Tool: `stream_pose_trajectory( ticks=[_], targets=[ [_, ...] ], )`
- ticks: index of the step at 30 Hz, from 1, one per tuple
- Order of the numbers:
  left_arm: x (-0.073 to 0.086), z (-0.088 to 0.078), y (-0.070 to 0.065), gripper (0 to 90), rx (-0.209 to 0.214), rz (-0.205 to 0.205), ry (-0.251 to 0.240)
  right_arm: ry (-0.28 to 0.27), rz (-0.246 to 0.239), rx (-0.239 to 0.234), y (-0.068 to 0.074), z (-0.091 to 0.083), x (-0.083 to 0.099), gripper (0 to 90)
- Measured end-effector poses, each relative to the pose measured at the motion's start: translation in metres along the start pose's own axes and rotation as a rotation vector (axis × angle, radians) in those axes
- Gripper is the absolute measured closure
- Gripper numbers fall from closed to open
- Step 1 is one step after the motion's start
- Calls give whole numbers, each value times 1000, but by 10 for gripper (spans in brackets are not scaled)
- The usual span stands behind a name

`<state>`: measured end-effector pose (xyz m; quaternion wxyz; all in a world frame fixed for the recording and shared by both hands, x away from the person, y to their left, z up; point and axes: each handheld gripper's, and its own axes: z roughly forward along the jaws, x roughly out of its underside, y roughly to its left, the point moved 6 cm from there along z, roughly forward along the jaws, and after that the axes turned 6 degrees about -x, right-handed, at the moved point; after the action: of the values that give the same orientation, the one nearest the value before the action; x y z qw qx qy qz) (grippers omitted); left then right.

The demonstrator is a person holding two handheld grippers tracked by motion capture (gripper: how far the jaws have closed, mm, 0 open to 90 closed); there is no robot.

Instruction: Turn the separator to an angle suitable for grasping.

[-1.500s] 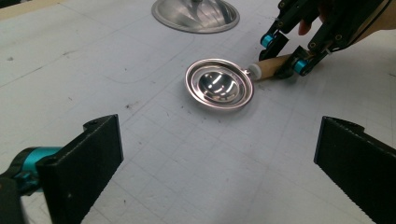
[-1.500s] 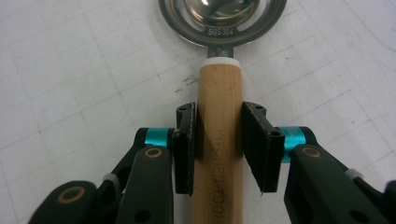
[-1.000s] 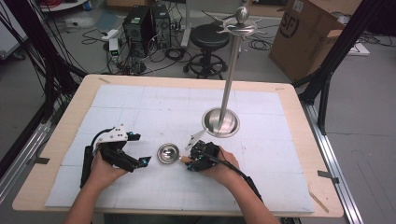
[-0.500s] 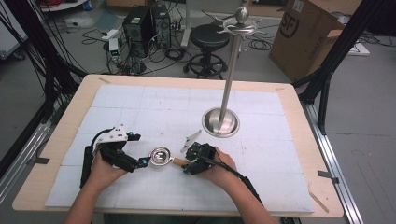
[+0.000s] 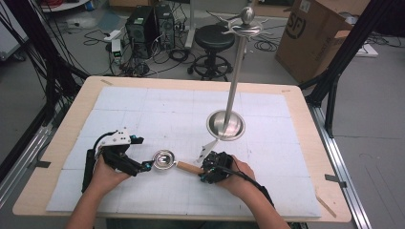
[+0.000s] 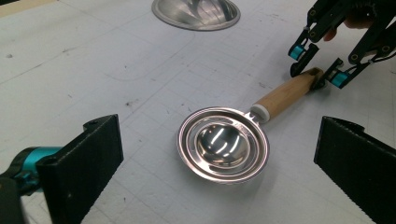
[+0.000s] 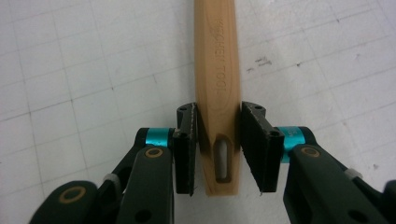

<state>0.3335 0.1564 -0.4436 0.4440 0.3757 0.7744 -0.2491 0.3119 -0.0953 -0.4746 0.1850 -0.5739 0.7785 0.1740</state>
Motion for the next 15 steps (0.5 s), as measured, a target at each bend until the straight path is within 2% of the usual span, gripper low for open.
stream_pose_trajectory(
  ticks=[5,9,15],
  targets=[
    [-1,-1,0,18,5,-1,-13,-25,-25,-1,0,3,-8,701],
    [-2,-2,0,18,7,-1,-18,-39,-35,-29,0,9,-18,701],
    [-3,-5,1,18,7,-13,-37,-20,-131,-37,10,21,-39,700]
  ],
)
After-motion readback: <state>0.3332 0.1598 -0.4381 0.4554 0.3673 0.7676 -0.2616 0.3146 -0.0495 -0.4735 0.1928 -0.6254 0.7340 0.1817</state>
